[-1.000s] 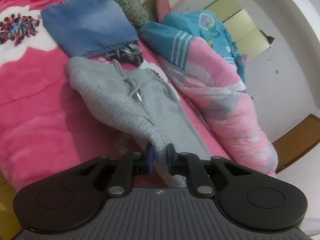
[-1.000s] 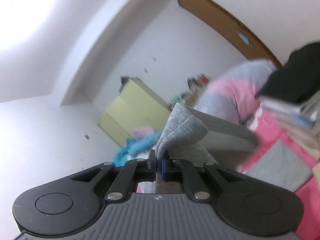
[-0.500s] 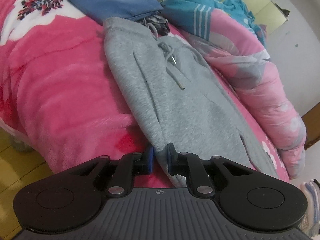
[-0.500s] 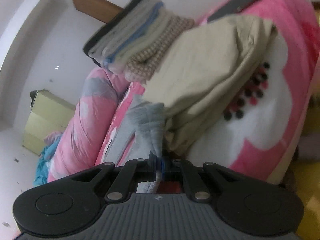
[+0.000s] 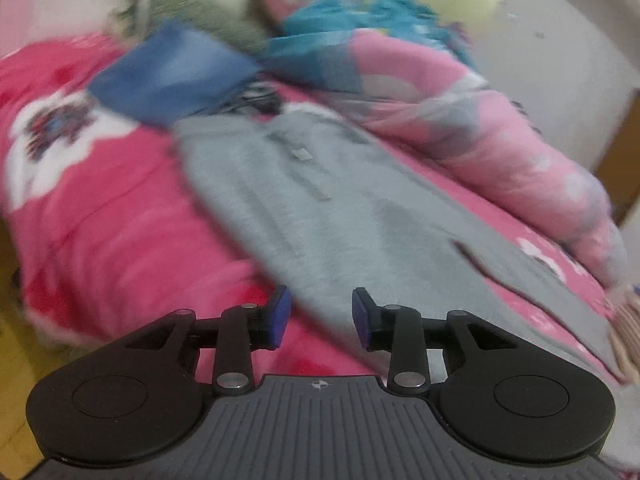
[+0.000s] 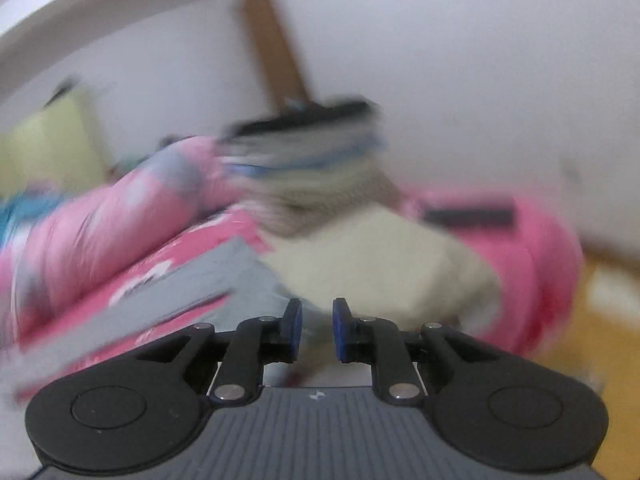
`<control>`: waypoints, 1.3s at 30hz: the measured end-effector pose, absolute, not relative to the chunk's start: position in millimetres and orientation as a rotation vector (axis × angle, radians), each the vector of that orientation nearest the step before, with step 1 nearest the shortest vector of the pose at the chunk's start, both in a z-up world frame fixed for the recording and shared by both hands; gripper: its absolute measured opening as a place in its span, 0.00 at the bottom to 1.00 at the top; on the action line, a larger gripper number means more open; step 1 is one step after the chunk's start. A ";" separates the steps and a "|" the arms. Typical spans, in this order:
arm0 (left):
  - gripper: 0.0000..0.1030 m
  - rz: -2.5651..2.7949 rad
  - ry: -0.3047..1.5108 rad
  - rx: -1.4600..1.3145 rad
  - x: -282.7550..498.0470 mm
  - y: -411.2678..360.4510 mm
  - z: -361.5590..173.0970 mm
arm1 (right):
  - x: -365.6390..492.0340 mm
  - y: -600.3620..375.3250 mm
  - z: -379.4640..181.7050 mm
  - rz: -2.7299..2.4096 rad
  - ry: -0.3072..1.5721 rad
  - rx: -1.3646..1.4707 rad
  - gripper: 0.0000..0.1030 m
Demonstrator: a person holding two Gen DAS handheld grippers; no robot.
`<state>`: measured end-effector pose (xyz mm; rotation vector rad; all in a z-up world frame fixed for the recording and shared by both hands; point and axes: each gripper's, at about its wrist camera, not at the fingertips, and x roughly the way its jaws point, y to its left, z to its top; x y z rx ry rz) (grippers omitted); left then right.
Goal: Fold clothes
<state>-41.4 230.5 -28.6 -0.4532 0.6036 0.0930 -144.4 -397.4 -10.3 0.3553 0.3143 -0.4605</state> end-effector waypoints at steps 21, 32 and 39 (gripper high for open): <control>0.33 0.046 0.598 -0.328 97.9 193.5 -81.3 | 149.1 -139.7 -35.0 0.277 0.771 -0.113 0.10; 0.34 -0.007 0.540 -0.356 46.3 217.8 -85.8 | 200.8 -65.1 -44.5 0.405 0.829 -0.150 0.10; 0.34 -0.039 0.510 -0.357 39.1 225.9 -92.9 | 223.8 32.7 -72.9 0.637 0.939 -0.205 0.08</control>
